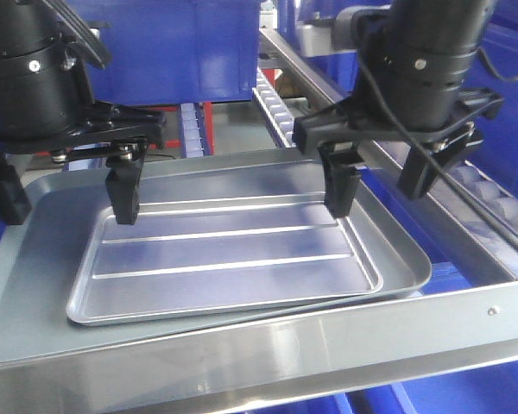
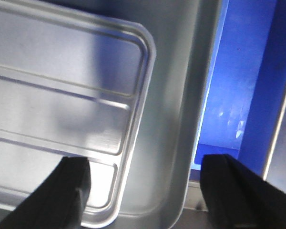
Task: Grab silver tray and stack on right shelf
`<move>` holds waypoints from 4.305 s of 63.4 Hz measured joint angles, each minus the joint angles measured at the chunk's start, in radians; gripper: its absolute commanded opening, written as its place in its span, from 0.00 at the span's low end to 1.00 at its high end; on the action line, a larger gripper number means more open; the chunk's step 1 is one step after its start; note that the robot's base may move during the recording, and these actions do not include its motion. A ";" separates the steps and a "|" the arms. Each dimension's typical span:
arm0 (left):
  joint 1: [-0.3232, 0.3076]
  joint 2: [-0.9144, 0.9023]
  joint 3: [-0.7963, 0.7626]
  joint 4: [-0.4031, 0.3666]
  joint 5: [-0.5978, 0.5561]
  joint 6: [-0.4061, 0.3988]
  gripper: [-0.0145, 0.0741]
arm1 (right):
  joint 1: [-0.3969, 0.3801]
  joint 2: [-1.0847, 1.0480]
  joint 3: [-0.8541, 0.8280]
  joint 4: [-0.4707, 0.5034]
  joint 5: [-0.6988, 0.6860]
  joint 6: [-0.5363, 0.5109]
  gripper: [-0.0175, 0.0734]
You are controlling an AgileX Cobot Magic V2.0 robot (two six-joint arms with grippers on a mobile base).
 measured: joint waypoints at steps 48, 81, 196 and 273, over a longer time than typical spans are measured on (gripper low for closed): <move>-0.445 -0.405 0.138 0.331 0.070 -0.101 0.05 | 0.000 -0.599 0.206 0.000 -0.009 0.000 0.25; -0.592 -0.531 0.401 0.631 -0.205 -0.334 0.05 | 0.000 -1.080 0.830 -0.002 -0.452 0.000 0.25; 0.011 -1.395 1.128 -0.138 -0.904 0.633 0.05 | 0.000 -1.081 0.836 -0.009 -0.483 0.000 0.25; 0.196 -1.634 1.150 -0.139 -0.827 0.634 0.05 | 0.000 -1.081 0.836 -0.009 -0.475 0.000 0.25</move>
